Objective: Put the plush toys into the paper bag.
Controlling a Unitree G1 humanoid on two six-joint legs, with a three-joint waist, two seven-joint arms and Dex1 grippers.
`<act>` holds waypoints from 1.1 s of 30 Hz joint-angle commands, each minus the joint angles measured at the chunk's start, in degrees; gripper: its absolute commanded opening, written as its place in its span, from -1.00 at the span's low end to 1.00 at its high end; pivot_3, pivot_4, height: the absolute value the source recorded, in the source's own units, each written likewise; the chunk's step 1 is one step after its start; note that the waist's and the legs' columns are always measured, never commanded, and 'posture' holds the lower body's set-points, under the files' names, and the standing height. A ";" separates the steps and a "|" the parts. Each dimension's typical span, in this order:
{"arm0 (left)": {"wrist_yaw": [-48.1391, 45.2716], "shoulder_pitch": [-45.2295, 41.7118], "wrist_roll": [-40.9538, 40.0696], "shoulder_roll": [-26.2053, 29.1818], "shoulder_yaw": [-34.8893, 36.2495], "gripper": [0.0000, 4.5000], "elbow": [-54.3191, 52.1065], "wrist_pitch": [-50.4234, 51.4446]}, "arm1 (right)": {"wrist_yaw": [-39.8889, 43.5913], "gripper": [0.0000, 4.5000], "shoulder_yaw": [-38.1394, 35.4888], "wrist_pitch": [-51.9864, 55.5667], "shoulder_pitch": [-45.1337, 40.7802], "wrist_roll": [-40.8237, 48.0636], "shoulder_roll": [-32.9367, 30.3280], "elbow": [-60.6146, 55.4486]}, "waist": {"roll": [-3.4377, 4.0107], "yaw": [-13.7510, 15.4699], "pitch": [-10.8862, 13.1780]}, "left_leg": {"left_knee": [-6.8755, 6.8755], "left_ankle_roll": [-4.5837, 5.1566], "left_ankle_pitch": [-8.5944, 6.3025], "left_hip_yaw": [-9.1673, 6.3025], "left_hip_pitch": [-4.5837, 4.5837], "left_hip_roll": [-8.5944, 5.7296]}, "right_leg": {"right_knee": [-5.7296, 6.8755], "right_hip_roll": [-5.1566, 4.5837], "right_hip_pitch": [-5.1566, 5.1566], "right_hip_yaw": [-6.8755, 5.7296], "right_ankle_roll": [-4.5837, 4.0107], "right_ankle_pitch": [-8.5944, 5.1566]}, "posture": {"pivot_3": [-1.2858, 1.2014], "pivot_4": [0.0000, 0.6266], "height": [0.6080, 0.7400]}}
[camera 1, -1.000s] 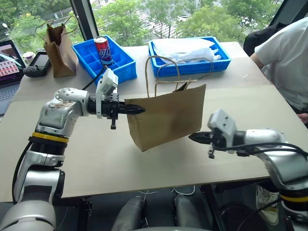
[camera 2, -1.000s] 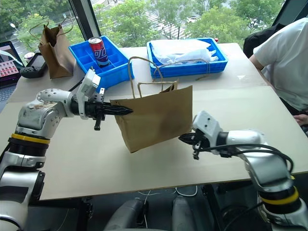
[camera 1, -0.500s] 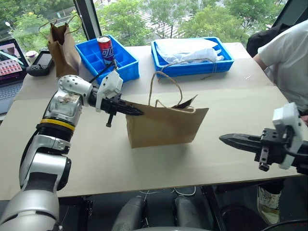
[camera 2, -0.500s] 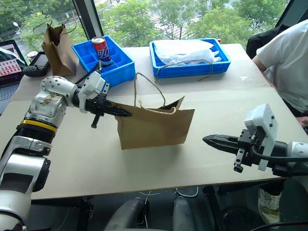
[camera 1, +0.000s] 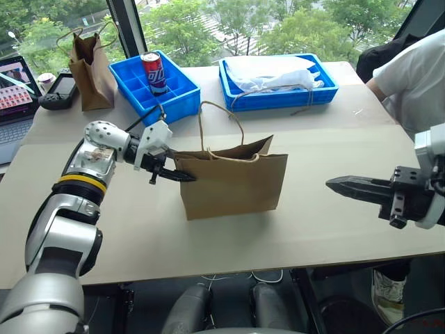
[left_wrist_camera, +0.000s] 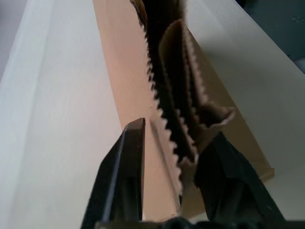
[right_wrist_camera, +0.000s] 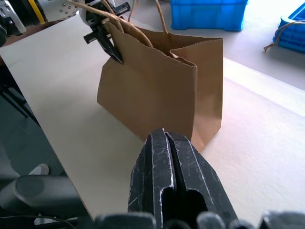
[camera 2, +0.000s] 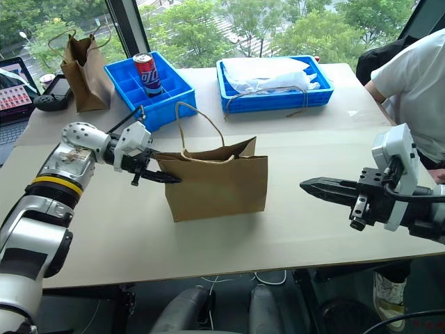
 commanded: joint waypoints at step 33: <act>40.75 44.96 -9.02 7.04 43.32 1.00 -49.15 33.27 | -2.75 0.48 4.18 -14.97 1.35 -11.23 7.98 10.14 | 0.06 0.28 -0.03 | -0.01 -0.13 -0.07 0.32 0.19 0.59 | -0.06 0.30 0.03 0.15 -0.22 0.19 | 0.03 -0.52 1.00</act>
